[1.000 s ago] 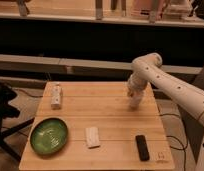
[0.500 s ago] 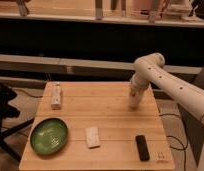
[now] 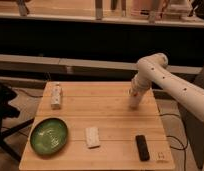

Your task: Place the pepper in the ceramic cup

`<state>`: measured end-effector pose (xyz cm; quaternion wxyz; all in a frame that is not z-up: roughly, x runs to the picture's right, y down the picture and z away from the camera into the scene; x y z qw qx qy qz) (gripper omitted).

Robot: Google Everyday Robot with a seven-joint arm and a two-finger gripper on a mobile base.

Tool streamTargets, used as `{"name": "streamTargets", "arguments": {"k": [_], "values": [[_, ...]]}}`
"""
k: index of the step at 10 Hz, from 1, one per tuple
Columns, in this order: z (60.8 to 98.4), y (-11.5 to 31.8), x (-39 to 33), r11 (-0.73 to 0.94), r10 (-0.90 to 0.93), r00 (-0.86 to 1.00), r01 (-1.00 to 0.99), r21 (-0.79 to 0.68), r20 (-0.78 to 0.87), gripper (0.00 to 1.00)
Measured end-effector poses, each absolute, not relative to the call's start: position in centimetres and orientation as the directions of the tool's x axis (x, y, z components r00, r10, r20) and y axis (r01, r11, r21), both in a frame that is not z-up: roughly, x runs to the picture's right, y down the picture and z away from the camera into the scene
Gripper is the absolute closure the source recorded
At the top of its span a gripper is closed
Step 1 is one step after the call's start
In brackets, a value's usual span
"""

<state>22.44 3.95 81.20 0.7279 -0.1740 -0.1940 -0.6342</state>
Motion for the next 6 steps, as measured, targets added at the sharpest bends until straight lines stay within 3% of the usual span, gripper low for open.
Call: {"name": "streamTargets", "arguments": {"k": [4, 6], "values": [[80.87, 4.11, 23.16, 0.139, -0.86, 0.124, 0.99, -0.008, 0.496, 0.65], [80.8, 4.17, 23.44, 0.14, -0.861, 0.126, 0.99, -0.009, 0.492, 0.56]]}}
